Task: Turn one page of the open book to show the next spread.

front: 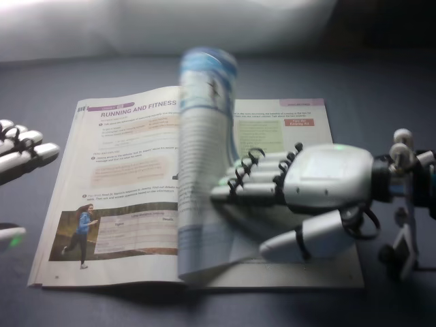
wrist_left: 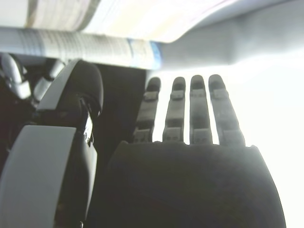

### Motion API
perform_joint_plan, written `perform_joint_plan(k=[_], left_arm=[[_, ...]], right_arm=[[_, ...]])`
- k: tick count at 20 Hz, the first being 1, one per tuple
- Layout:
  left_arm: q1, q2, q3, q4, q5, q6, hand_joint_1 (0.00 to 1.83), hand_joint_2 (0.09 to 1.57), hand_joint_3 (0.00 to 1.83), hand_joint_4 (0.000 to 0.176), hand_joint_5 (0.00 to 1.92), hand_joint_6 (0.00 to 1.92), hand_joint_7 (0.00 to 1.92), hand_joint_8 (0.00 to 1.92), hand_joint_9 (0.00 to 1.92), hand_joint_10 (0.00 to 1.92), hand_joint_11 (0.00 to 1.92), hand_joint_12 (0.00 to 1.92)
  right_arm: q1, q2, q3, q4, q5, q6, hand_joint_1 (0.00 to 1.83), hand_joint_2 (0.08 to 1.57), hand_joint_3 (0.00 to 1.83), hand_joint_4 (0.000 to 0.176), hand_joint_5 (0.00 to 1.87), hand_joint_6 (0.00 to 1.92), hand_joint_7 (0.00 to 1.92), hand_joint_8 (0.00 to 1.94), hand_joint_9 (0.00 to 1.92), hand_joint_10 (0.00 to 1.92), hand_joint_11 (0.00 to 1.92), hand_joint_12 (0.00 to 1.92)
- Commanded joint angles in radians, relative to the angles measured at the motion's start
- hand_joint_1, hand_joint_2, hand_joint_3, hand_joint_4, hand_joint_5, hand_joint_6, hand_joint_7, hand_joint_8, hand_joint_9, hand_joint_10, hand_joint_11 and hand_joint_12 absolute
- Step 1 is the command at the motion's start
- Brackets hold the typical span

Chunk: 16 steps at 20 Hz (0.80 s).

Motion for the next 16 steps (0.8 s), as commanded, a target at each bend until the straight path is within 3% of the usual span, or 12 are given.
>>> perform_joint_plan(k=[1, 4, 7, 9, 10, 11, 12, 13, 14, 15, 16], left_arm=[[0.002, 0.006, 0.001, -0.035, -0.131, 0.002, 0.35, 1.43, 0.01, 0.021, 0.08, 0.01, 0.0, 0.0, 0.0, 0.0, 0.0, 0.0], [0.014, 0.004, 0.0, -0.042, -0.133, 0.002, 0.33, 1.45, 0.01, 0.009, 0.09, 0.01, 0.0, 0.0, 0.0, 0.0, 0.0, 0.0], [0.014, -0.002, 0.004, -0.042, -0.133, 0.002, 0.3, 1.47, 0.0, 0.036, 0.05, 0.0, 0.0, 0.0, 0.0, 0.0, 0.0, 0.0], [0.014, -0.006, 0.007, -0.042, -0.137, 0.002, 0.24, 1.48, 0.01, 0.026, 0.06, 0.01, 0.0, 0.0, 0.0, 0.0, 0.0, 0.0], [0.014, -0.009, 0.009, -0.042, -0.138, 0.002, 0.19, 1.45, 0.0, 0.035, 0.04, 0.0, 0.0, 0.0, 0.0, 0.0, 0.0, 0.0], [0.014, -0.012, 0.012, -0.042, -0.139, 0.002, 0.21, 1.43, 0.0, 0.066, 0.01, 0.0, 0.0, 0.0, 0.0, 0.0, 0.0, 0.0], [0.014, -0.013, 0.013, -0.041, -0.14, 0.002, 0.32, 1.42, 0.0, 0.001, 0.0, 0.0, 0.0, 0.0, 0.0, 0.0, 0.0, 0.0], [0.013, -0.014, 0.014, -0.04, -0.14, 0.002, 0.14, 1.44, 0.01, 0.0, 0.0, 0.0, 0.0, 0.0, 0.0, 0.0, 0.0, 0.0], [0.013, -0.017, 0.016, -0.04, -0.14, 0.002, 0.16, 1.49, 0.01, 0.031, 0.0, 0.0, 0.0, 0.0, 0.0, 0.0, 0.0, 0.0], [0.013, -0.019, 0.017, -0.041, -0.141, 0.002, 0.03, 1.47, 0.0, 0.042, 0.0, 0.0, 0.0, 0.0, 0.0, 0.0, 0.0, 0.0], [0.013, -0.021, 0.018, -0.042, -0.143, 0.002, 0.01, 1.48, 0.0, 0.0, 0.0, 0.0, 0.0, 0.0, 0.0, 0.0, 0.0, 0.0]], right_arm=[[0.025, -0.008, -0.001, 0.063, 0.113, -0.015, 0.0, 1.28, 0.0, 0.0, 0.0, 0.0, 0.0, 0.0, 0.0, 0.0, 0.0, 0.0], [0.065, -0.035, 0.002, 0.123, 0.149, -0.088, 0.0, 1.28, 0.0, 0.0, 0.0, 0.0, 0.0, 0.0, 0.0, 0.0, 0.0, 0.0], [0.093, -0.083, 0.031, 0.163, 0.199, -0.114, 0.0, 1.29, 0.0, 0.0, 0.0, 0.0, 0.0, 0.0, 0.0, 0.0, 0.0, 0.0], [0.122, -0.12, 0.05, 0.179, 0.233, -0.12, 0.0, 1.28, 0.0, 0.0, 0.0, 0.0, 0.0, 0.0, 0.0, 0.0, 0.0, 0.0], [0.136, -0.138, 0.059, 0.195, 0.263, -0.126, 0.0, 1.27, 0.0, 0.0, 0.0, 0.0, 0.0, 0.0, 0.0, 0.0, 0.0, 0.0], [0.152, -0.149, 0.063, 0.203, 0.285, -0.128, 0.0, 1.25, 0.0, 0.0, 0.0, 0.0, 0.0, 0.0, 0.0, 0.0, 0.0, 0.0], [0.176, -0.154, 0.064, 0.204, 0.306, -0.129, 0.0, 1.26, 0.0, 0.0, 0.01, 0.01, 0.0, 0.0, 0.0, 0.0, 0.0, 0.0], [0.197, -0.154, 0.062, 0.201, 0.32, -0.129, 0.0, 1.26, 0.0, 0.0, 0.0, 0.0, 0.0, 0.0, 0.0, 0.0, 0.0, 0.0], [0.216, -0.154, 0.059, 0.201, 0.329, -0.132, 0.0, 1.25, 0.0, 0.0, 0.0, 0.0, 0.0, 0.0, 0.0, 0.0, 0.0, 0.0], [0.244, -0.15, 0.057, 0.201, 0.339, -0.133, 0.0, 1.24, 0.0, 0.0, 0.0, 0.0, 0.0, 0.0, 0.01, 0.01, 0.02, 0.01], [0.262, -0.142, 0.056, 0.202, 0.351, -0.133, 0.0, 1.25, 0.0, 0.0, 0.0, 0.0, 0.0, 0.0, 0.0, 0.0, 0.0, 0.0]])
